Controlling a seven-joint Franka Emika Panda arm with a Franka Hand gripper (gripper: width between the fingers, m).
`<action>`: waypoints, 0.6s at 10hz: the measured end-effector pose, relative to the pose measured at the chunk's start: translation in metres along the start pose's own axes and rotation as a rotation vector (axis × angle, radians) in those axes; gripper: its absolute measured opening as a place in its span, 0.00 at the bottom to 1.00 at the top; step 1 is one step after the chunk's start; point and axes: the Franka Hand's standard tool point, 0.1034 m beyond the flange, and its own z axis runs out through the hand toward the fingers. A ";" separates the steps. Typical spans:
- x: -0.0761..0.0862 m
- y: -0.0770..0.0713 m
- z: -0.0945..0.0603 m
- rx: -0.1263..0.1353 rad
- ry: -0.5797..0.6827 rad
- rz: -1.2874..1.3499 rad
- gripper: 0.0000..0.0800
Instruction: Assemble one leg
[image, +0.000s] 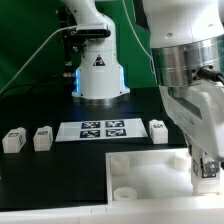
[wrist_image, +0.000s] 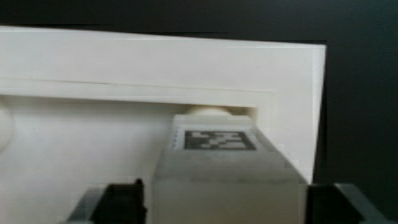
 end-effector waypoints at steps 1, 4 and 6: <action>-0.001 0.000 0.000 0.000 0.000 -0.016 0.69; -0.018 0.005 0.004 -0.029 0.056 -0.562 0.81; -0.017 0.005 0.004 -0.036 0.056 -0.744 0.81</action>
Offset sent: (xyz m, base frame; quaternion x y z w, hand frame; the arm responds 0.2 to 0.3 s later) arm -0.0065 0.0098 0.0036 -0.0221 0.0985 -0.4510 0.8868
